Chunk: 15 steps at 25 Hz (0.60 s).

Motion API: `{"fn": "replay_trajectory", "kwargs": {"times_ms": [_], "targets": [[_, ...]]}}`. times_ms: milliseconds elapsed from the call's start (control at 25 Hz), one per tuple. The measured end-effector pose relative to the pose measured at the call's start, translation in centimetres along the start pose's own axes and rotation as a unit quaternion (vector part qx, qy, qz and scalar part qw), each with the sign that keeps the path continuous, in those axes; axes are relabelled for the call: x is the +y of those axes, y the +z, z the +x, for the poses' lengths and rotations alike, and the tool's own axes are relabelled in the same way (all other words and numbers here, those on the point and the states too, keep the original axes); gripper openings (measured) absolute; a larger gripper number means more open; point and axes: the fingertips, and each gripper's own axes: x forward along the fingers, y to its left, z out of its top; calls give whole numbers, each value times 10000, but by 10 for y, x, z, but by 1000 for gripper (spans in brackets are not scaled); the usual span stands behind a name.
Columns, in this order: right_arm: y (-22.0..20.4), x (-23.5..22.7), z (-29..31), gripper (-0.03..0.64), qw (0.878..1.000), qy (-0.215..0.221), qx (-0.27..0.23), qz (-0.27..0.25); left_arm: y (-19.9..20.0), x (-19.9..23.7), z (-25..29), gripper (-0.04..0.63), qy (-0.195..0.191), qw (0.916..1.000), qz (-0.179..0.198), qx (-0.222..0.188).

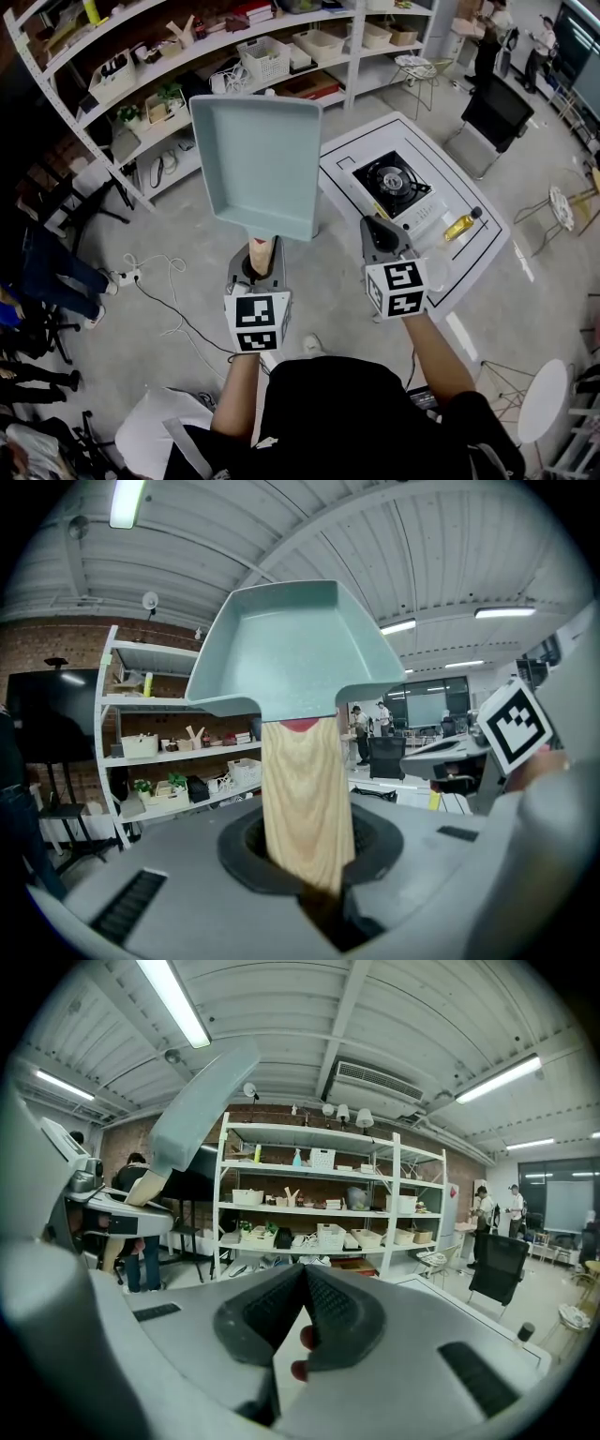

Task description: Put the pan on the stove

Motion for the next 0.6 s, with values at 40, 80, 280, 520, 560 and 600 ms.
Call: {"fn": "replay_trajectory", "kwargs": {"times_ms": [40, 80, 280, 520, 560, 600], "targets": [[1, 2, 4, 2, 10000, -17, 2, -6, 0, 4, 2, 57, -12, 10000, 5, -8], [3, 3, 8, 2, 10000, -36, 1, -4, 0, 9, 4, 57, -25, 10000, 9, -13], [-3, 2, 19, 2, 9999, -133, 60, 45, -9, 19, 16, 57, -102, 9999, -5, 62], [-4, -10, 26, 2, 9995, -270, 140, 77, -11, 18, 31, 57, -249, 9995, -126, 143], [-5, -13, 26, 2, 9994, -294, 145, 81, -11, 17, 34, 57, -267, 9994, -129, 151], [-6, -16, 26, 2, 9993, -319, 153, 88, -11, 15, 38, 57, -285, 9994, -117, 160]]}}
